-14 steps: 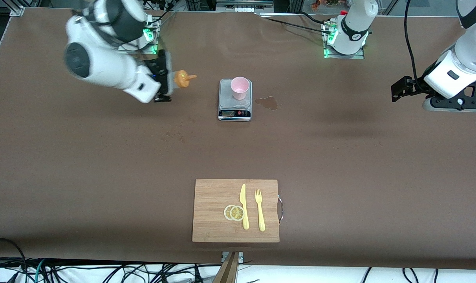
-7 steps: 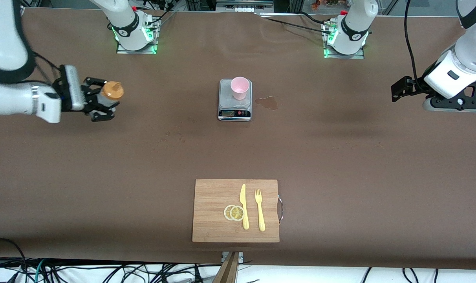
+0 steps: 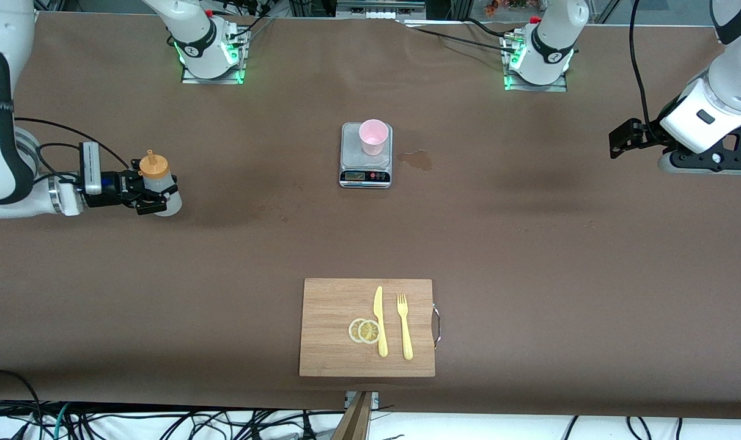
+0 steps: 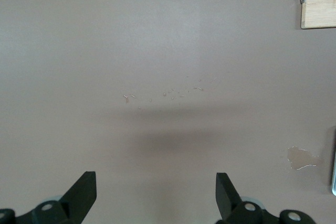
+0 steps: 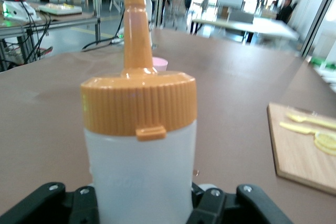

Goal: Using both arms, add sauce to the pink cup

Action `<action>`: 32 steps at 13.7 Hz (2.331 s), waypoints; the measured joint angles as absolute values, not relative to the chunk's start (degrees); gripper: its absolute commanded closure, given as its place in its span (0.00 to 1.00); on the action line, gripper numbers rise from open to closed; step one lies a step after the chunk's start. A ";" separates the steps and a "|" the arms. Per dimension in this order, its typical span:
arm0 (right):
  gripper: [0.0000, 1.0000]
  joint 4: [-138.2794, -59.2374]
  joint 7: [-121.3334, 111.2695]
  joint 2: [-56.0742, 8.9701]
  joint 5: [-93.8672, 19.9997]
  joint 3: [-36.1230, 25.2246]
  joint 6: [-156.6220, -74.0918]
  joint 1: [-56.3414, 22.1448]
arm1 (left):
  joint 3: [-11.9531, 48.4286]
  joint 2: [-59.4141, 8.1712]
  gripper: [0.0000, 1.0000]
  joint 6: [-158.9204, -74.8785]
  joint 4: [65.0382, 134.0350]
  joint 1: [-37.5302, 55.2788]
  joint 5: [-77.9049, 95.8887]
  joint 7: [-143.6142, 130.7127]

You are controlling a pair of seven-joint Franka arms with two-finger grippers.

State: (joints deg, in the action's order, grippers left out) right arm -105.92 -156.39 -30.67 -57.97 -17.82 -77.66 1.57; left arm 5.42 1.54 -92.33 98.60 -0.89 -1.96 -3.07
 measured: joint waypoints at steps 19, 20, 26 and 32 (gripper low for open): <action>0.00 -107.05 -155.90 -49.51 -65.99 -17.78 -68.87 3.88 | 5.42 1.54 0.00 -92.30 98.60 -0.89 -1.96 -3.07; 0.00 -106.46 -155.90 -49.50 -65.98 -17.93 -69.02 3.88 | 5.42 1.54 0.00 -92.30 98.60 -0.89 -1.96 -3.07; 0.00 -101.63 -155.91 -49.05 -60.73 -23.09 -68.41 3.93 | 5.42 1.54 0.00 -92.28 98.60 -0.89 -1.96 -3.07; 0.00 -94.02 -154.67 -46.34 -55.86 -28.84 -64.90 4.28 | 5.42 1.54 0.00 -92.28 98.60 -0.89 -1.96 -3.07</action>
State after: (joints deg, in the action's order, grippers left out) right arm -94.02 -154.67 -46.34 -55.86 -28.84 -64.90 4.28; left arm 5.42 1.54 -92.28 98.60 -0.89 -1.96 -3.07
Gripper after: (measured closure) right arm 0.000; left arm 0.000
